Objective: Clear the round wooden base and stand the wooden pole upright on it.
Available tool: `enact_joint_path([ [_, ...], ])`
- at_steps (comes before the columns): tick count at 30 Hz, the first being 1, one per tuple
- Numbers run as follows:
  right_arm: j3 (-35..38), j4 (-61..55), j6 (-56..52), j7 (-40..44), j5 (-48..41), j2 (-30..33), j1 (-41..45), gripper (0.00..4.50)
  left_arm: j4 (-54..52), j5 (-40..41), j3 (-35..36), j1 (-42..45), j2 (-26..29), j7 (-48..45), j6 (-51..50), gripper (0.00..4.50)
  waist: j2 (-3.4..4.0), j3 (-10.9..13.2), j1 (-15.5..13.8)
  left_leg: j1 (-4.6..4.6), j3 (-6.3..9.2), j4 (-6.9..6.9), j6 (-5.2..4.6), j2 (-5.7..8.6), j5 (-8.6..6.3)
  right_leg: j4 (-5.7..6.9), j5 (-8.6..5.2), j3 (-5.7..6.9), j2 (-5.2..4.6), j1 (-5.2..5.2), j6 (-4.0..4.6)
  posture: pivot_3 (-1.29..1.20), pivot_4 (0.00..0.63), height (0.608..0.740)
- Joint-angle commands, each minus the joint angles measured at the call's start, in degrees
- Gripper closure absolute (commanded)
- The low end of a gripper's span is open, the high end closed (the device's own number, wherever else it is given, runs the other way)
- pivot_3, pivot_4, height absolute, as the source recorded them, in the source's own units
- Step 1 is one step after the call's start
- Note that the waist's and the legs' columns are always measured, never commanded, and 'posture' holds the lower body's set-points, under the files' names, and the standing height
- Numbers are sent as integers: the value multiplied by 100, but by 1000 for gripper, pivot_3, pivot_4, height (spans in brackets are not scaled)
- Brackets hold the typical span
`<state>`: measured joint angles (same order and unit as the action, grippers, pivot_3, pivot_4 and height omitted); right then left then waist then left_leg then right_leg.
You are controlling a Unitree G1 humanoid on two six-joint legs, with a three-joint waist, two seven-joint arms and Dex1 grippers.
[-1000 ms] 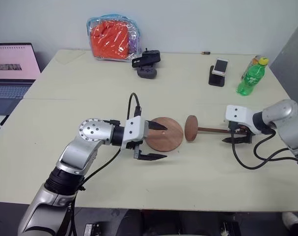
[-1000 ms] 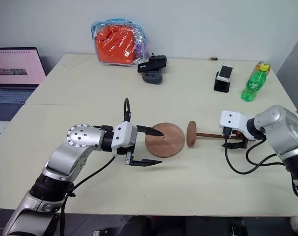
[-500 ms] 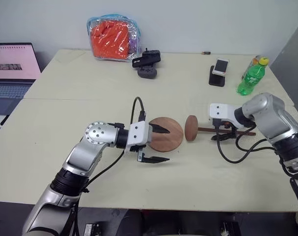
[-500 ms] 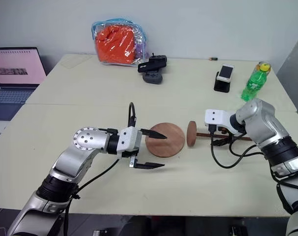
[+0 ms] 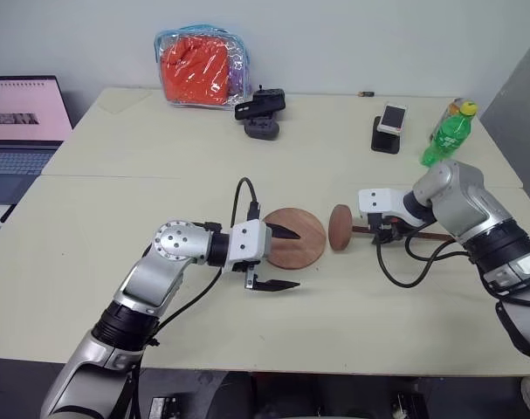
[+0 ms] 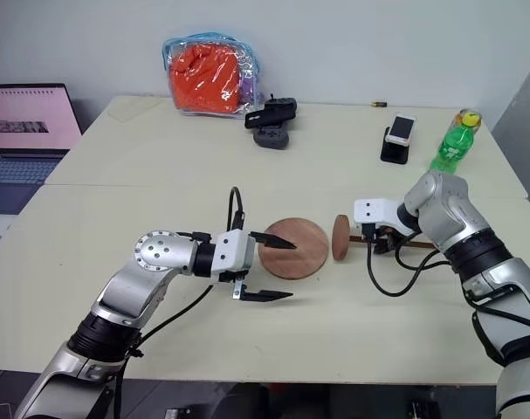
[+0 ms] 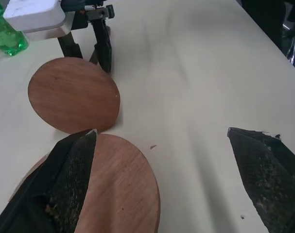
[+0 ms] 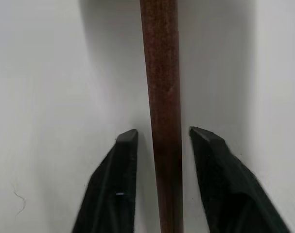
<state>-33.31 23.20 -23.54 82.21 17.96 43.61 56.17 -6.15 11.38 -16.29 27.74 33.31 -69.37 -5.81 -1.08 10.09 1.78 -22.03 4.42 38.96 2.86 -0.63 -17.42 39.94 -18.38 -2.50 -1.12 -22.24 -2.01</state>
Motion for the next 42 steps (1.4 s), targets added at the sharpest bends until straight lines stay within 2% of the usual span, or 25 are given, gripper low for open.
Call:
enact_joint_path([
  [1, 40, 152, 196, 124, 144, 24, 251, 3884, -67, -18, -28, 24, -33, 16, 90, 0, 0, 0, 4, 0, 0, 0, 0, -1, 0, 0, 0, 0, 0, 0, 0, 0, 150, 740],
  [3, 60, 212, 231, 144, 165, 26, 257, 4233, -73, -27, -32, 13, -27, 20, 87, 0, 0, 0, 5, 0, 1, 0, 0, -2, 0, 0, 0, 1, 1, -1, 0, 0, 150, 740],
  [9, 224, -95, 176, 370, 20, 152, 167, 4255, -71, -17, 24, 22, 59, -23, 54, 0, 0, 0, 5, 0, 0, 0, 0, -2, 0, 1, 0, 0, 0, -1, 0, 0, 150, 740],
  [15, 1001, -1039, -513, 537, -645, 464, 245, 4256, -36, 196, 399, 71, 353, -32, -186, 0, 5, 3, 3, -4, 2, -1, -1, -3, -1, 2, 0, 1, -1, -5, 0, 0, 150, 740],
  [20, 2766, -2861, -1727, -109, -1963, 364, -75, 4257, -37, 604, 1137, -75, 869, 30, -699, 0, 12, 8, 4, -8, 5, -3, -6, -6, -3, 3, 0, 3, 0, -10, 0, 0, 150, 740],
  [25, 3976, -4273, -2248, -1484, -2888, -811, -870, 4257, -593, 1372, 1626, -328, 1196, -109, -1523, 0, 8, 5, 2, -9, 13, -2, -6, -10, -4, 4, 0, 11, 2, -3, 0, 0, 150, 740],
  [28, 4150, -4648, -2234, -1994, -3226, -1199, -1107, 4257, -676, 1569, 1785, -437, 1338, -161, -1686, 0, 13, 9, -10, -11, 11, -2, -7, -4, -4, 10, 0, 10, 1, -6, 0, 0, 150, 740],
  [31, 4250, -5207, -1948, -3143, -3658, -2504, -1565, 4257, -631, 1549, 2066, -601, 1650, -105, -1770, 0, 8, 6, 9, -9, 12, -2, -6, -4, -3, 7, 0, 10, 1, -4, 0, 0, 150, 740],
  [33, 4191, -5231, -1757, -3600, -3776, -3075, -1718, 4257, -669, 1509, 2073, -638, 1751, -44, -1817, 0, 14, 9, 22, -7, 18, -7, -6, -11, -3, 8, 0, 16, 8, -5, 0, 0, 150, 740],
  [37, 3936, -5009, -1063, -3997, -3795, -3574, -1899, 4257, -837, 1629, 2075, -734, 1816, -37, -1930, 0, 16, 11, 25, -6, 12, -10, -2, -5, -1, 13, 0, 10, 7, -8, 0, 0, 150, 740],
  [42, 3365, -4790, -594, -4085, -3729, -3597, -2338, 4258, -1004, 1618, 2095, -787, 1872, 55, -2046, 0, 16, 10, 15, -4, 14, -9, -2, -3, -1, 9, 0, 12, 7, -6, 0, 0, 150, 740],
])
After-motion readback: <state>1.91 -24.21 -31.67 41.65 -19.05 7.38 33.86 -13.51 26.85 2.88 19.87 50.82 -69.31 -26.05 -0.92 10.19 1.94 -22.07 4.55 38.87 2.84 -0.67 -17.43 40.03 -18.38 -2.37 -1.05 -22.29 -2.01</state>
